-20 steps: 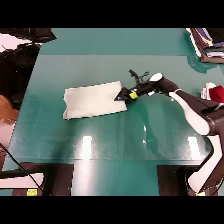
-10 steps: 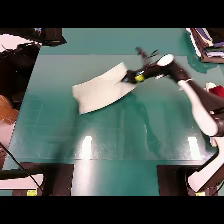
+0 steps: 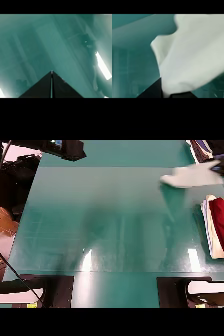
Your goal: Fold the shirts.
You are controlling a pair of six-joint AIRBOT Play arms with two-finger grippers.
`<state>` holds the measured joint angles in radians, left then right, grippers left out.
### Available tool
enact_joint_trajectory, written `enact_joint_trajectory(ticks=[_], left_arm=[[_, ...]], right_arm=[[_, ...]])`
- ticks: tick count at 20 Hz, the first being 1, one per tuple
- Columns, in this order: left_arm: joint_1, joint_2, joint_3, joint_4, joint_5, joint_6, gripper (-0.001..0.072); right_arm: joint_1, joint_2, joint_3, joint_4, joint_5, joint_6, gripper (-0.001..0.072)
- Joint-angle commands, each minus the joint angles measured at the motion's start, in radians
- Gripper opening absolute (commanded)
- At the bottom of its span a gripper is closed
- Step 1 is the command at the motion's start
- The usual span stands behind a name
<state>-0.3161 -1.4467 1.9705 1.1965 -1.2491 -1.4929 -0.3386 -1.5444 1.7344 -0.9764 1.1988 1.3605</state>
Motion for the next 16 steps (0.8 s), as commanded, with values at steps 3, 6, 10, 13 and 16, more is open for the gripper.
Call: enact_joint_trajectory(ticks=[3,6,10,13,16], left_arm=[[-0.064,0.000,0.000,0.000,0.037,0.000,0.0023],[-0.064,0.000,0.000,0.001,0.038,0.000,0.0023],[-0.064,0.000,0.000,0.001,0.037,0.000,0.0023],[-0.064,0.000,0.000,0.001,0.038,0.002,0.0024],[-0.064,0.000,0.000,0.006,0.038,0.009,0.0024]], right_arm=[[-0.262,0.027,0.001,-0.010,0.037,0.014,0.0019],[-0.301,0.042,0.001,-0.002,0.042,0.023,0.0018],[-0.324,0.135,0.007,0.074,-0.045,0.010,0.0018],[-0.324,0.195,0.077,-0.028,-0.019,0.008,0.0019],[-0.324,0.251,0.100,-0.132,0.036,0.009,0.0018]])
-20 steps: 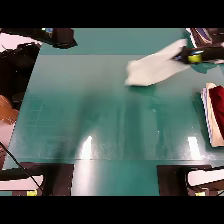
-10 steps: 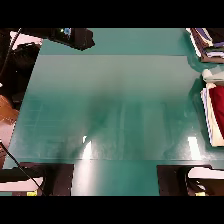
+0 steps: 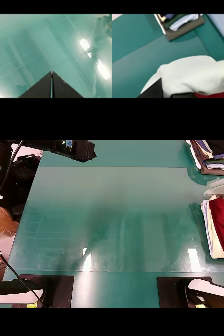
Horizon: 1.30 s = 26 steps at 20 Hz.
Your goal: Fold the shirts.
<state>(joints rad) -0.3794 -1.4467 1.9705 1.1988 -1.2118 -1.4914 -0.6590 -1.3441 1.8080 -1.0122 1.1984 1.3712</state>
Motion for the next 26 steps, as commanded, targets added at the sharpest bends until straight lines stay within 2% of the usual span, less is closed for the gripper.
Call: enact_joint_trajectory(ticks=[1,4,10,12,13,15,16,18,21,24,26], left_arm=[[-0.001,0.000,0.000,0.005,0.000,0.007,0.0023],[-0.001,0.000,0.000,0.005,-0.008,0.008,0.0024],[-0.001,0.000,0.000,0.005,-0.012,0.019,0.0024],[-0.001,0.000,0.000,0.005,-0.012,0.026,0.0023],[-0.001,0.000,0.000,0.005,-0.011,0.026,0.0024],[-0.001,0.000,0.000,0.005,-0.012,0.026,0.0024],[-0.001,0.000,0.000,0.005,-0.012,0.027,0.0023],[-0.001,0.000,0.000,0.005,-0.011,0.034,0.0023],[-0.001,0.000,0.000,0.005,-0.008,0.033,0.0024],[-0.001,0.000,0.000,0.005,-0.001,0.033,0.0024],[-0.001,0.001,0.000,0.004,0.001,0.033,0.0024]], right_arm=[[-0.004,0.066,0.024,-0.151,0.068,-0.001,0.0018],[-0.004,0.134,-0.080,-0.290,0.130,0.018,0.0019],[-0.009,0.326,-0.448,-0.584,0.207,0.025,0.0019],[-0.061,0.381,-0.553,-0.613,0.231,0.036,0.0021],[-0.104,0.400,-0.592,-0.612,0.253,0.037,0.0050],[-0.208,0.432,-0.663,-0.604,0.277,0.044,0.0515],[-0.257,0.444,-0.688,-0.600,0.282,0.054,0.0634],[-0.318,0.471,-0.706,-0.554,0.262,0.061,0.0635],[-0.300,0.487,-0.674,-0.388,0.201,0.060,0.0634],[-0.139,0.421,-0.562,-0.182,0.209,0.061,0.0632],[0.027,0.363,-0.478,-0.110,0.227,0.061,0.0628]])
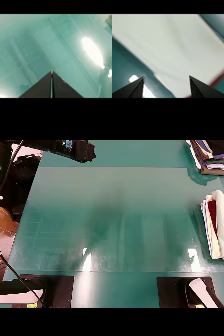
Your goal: Fold the shirts.
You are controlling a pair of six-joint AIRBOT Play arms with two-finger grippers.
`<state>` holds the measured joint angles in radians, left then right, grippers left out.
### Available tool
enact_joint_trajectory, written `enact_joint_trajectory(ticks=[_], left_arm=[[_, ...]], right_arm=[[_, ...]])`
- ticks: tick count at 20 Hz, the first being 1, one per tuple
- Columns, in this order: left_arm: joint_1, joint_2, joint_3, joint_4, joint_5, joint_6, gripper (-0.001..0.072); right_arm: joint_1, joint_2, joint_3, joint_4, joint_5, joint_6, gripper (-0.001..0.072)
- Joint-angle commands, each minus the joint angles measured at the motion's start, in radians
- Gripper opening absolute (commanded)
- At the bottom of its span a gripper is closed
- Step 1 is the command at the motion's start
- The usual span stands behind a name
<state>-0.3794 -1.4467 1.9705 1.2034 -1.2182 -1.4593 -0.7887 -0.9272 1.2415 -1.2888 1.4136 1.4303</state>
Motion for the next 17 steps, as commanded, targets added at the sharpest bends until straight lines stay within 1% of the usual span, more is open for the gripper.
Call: enact_joint_trajectory(ticks=[1,2,3,4,5,6,7,8,9,10,12,17], left_arm=[[-0.001,0.001,0.000,0.000,0.007,0.001,0.0024],[-0.001,0.001,0.000,0.000,0.006,0.001,0.0024],[-0.001,0.001,0.000,0.000,0.006,0.001,0.0024],[-0.001,0.001,0.000,-0.001,0.006,0.001,0.0024],[-0.001,0.001,0.000,-0.002,0.007,0.001,0.0024],[-0.001,0.001,0.000,-0.002,0.007,0.001,0.0024],[-0.001,0.001,0.000,-0.002,0.007,0.001,0.0024],[-0.001,0.001,0.000,-0.002,0.006,0.001,0.0024],[-0.001,0.001,0.000,-0.003,0.006,0.001,0.0024],[-0.001,0.001,0.000,-0.003,0.007,0.001,0.0024],[-0.001,0.001,0.000,-0.003,0.006,0.001,0.0024],[-0.001,0.001,0.000,-0.003,0.006,0.001,0.0024]], right_arm=[[0.242,-0.082,0.127,0.168,0.011,0.002,0.0624],[0.332,-0.112,0.168,0.160,0.009,0.001,0.0615],[0.409,-0.141,0.205,0.160,0.007,0.001,0.0552],[0.481,-0.172,0.244,0.160,0.008,0.001,0.0544],[0.539,-0.199,0.278,0.160,0.010,0.001,0.0499],[0.594,-0.227,0.315,0.159,0.012,0.001,0.0373],[0.639,-0.252,0.350,0.160,0.012,0.001,0.0278],[0.674,-0.271,0.378,0.160,0.013,0.001,0.0204],[0.702,-0.286,0.402,0.160,0.014,0.000,0.0079],[0.723,-0.299,0.425,0.160,0.020,-0.004,0.0020],[0.745,-0.313,0.454,0.161,0.025,-0.017,0.0020],[0.726,-0.310,0.458,0.162,0.029,-0.017,0.0020]])
